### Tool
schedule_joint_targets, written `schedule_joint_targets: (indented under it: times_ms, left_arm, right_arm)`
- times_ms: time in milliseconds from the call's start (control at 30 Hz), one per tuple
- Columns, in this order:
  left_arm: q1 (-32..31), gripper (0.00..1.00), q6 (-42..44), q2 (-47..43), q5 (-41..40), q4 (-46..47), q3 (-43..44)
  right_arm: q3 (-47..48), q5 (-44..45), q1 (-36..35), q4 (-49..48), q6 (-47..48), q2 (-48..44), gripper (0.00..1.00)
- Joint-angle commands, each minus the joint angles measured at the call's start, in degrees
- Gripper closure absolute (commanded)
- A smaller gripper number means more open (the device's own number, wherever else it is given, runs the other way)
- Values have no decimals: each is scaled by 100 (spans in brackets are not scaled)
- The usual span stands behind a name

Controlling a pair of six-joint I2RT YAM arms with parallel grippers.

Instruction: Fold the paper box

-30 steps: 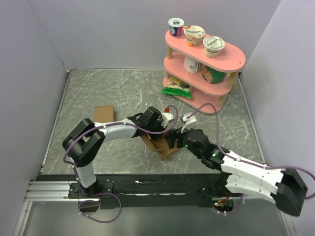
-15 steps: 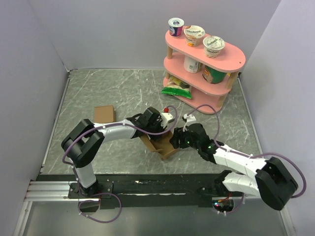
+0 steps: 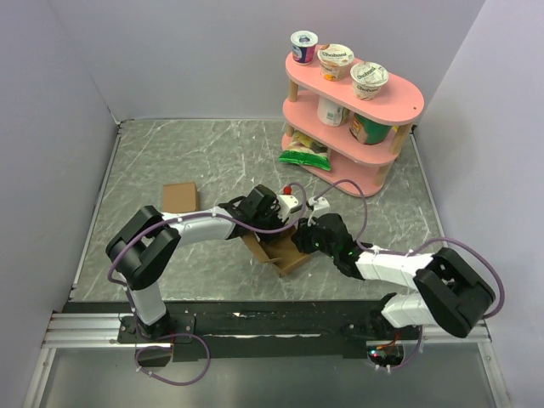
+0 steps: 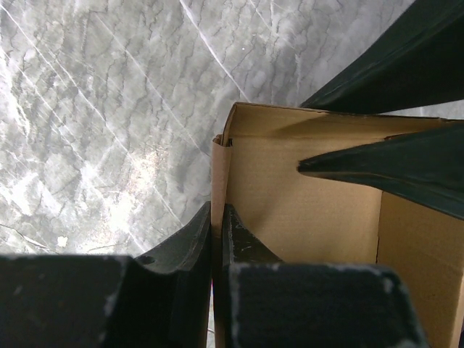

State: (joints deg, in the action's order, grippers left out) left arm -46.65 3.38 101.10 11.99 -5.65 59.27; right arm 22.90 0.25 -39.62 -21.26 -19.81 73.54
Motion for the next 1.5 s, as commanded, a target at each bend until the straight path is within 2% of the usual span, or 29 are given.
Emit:
schedule_joint_targets:
  times_ms: [0,100,167,333,733,867,1000,1200,1300,1367,1467]
  left_arm:
    - [-72,87,-92,147,190,-68,6]
    - [-72,87,-109,208,234,-68,24]
    - [-72,87,-144,261,260,-129,67]
    - [-72,87,-153,384,322,-261,208]
    - [-81,86,-276,376,954,-86,252]
    - [68,84,-548,217,1112,90,59]
    - [130,83,-435,217,1279,38,102]
    - [25,81,-399,498,1385,-191,437]
    - [-19,80,-460,472,1394,-94,437]
    - [-28,79,-522,420,1307,-68,428]
    - [42,65,-654,314,1078,-42,419]
  right_arm:
    - [-22,265,-108,-634,171,310,67]
    - [-110,536,-265,-853,197,372,73]
    - [-101,791,-475,-880,285,354,85]
    - [109,1529,-1065,-828,636,415,90]
    - [558,2145,-1611,-705,927,969,91]
    - [418,2497,-1690,-607,874,830,93]
    - [49,2173,-1698,-1256,1005,469,91]
    - [48,2023,-1883,-1478,1173,573,90]
    - [180,2110,-1909,-1321,1085,758,91]
    - [452,2347,-1901,-725,936,846,91]
    - [777,2865,-1909,29,367,952,90]
